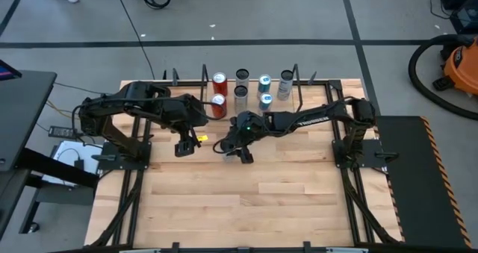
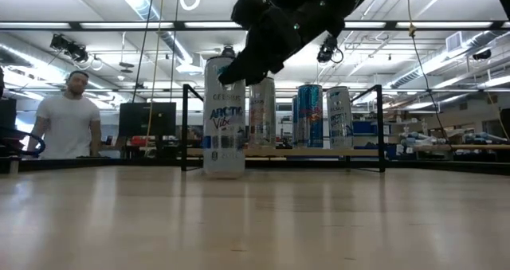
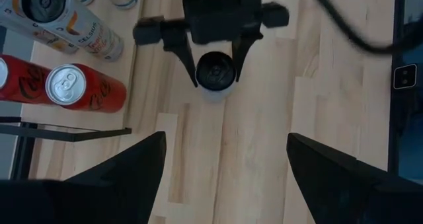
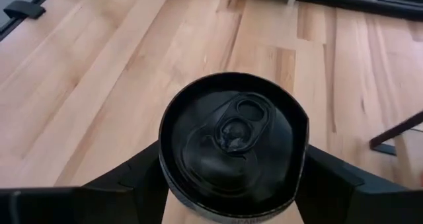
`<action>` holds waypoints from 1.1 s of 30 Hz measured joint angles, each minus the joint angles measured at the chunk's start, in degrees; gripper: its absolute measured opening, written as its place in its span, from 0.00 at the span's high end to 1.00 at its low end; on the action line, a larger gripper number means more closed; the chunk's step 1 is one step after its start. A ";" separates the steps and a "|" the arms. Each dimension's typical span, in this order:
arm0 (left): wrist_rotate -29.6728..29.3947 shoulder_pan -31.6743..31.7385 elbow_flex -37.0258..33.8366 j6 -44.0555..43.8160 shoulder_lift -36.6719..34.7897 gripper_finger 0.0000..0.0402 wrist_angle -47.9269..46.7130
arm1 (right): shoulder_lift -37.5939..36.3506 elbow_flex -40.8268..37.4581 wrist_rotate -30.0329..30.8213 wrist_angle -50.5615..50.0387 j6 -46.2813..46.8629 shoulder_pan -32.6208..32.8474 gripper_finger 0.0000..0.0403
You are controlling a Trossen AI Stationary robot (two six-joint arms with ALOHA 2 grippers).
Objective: Place canned beverage on shelf
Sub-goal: Put the white blue soda can aligned with the other white blue soda can on the shelf
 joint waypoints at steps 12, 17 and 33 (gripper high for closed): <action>0.00 0.00 0.00 -0.42 0.00 0.21 0.00 | -18.45 0.00 5.57 -14.63 -3.92 -0.26 0.36; 0.00 0.00 0.00 -0.78 0.00 0.21 0.04 | -29.01 0.00 12.20 -22.84 -4.57 -2.47 0.36; 0.01 0.00 0.00 -1.46 0.00 0.21 0.06 | -48.33 -8.92 8.50 -33.35 -3.25 -22.56 0.36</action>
